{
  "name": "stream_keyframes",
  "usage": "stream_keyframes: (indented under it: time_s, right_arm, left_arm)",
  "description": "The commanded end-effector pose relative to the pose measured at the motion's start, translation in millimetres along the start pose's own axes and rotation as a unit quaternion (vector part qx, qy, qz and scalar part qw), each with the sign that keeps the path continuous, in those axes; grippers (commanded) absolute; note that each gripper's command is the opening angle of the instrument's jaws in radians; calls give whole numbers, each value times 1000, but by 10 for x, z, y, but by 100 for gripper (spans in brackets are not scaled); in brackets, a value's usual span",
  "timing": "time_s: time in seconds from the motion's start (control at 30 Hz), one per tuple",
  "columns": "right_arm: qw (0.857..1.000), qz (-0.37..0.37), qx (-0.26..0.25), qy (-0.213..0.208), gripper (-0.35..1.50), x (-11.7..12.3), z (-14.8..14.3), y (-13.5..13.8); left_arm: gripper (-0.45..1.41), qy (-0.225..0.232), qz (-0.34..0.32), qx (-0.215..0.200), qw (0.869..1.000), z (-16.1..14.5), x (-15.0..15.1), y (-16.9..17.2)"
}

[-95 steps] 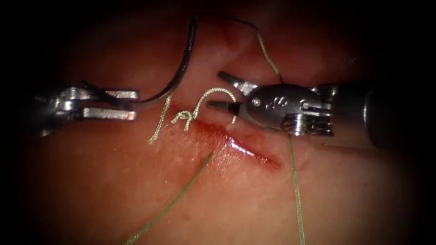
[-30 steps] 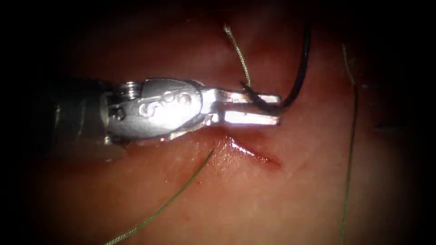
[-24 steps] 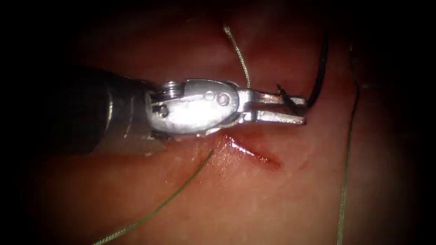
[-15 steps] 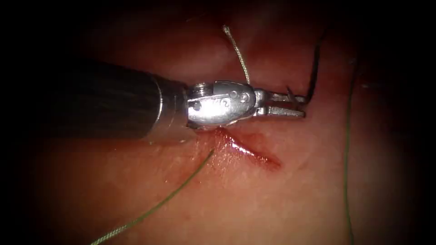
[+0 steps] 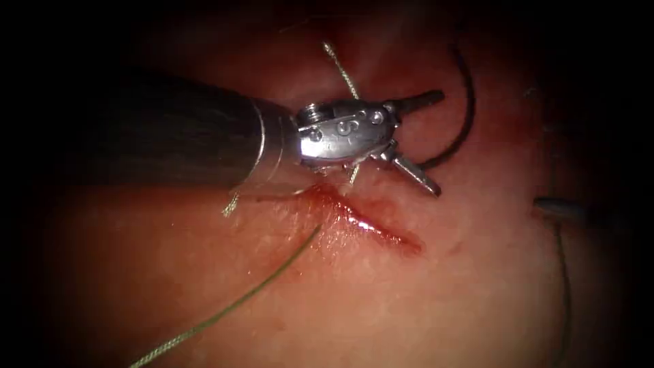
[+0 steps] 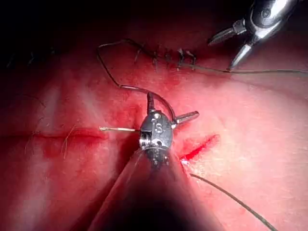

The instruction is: Wound Closure

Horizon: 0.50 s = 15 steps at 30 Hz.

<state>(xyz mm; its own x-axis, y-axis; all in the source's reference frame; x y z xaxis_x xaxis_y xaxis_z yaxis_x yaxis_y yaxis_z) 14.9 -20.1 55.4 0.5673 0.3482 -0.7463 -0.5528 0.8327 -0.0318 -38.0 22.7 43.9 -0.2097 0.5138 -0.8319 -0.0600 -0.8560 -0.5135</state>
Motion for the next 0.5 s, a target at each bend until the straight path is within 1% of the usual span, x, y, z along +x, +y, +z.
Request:
stream_keyframes:
  time_s: [0.03,0.13,0.27,0.33,0.4,0.5]
  right_arm:
    - [1000,-1,2,1,145,0,10,-7]
    - [1000,-2,6,-1,145,-1,13,-10]
    - [1000,-2,8,1,145,-1,14,-13]
    - [1000,-3,11,4,145,-1,15,-15]
    - [1000,-3,16,6,145,-1,15,-16]
    - [1000,-4,27,5,145,-1,16,-17]
  left_arm:
    - [123,-3,-2,-1,1000,0,6,-3]
    - [123,-14,-1,1,1000,-16,29,2]
    - [121,-14,3,5,1000,-36,56,8]
    - [121,-12,5,4,1000,-51,75,16]
    - [119,-11,16,1,1000,-62,82,27]
    - [118,-12,44,-5,999,-82,79,49]
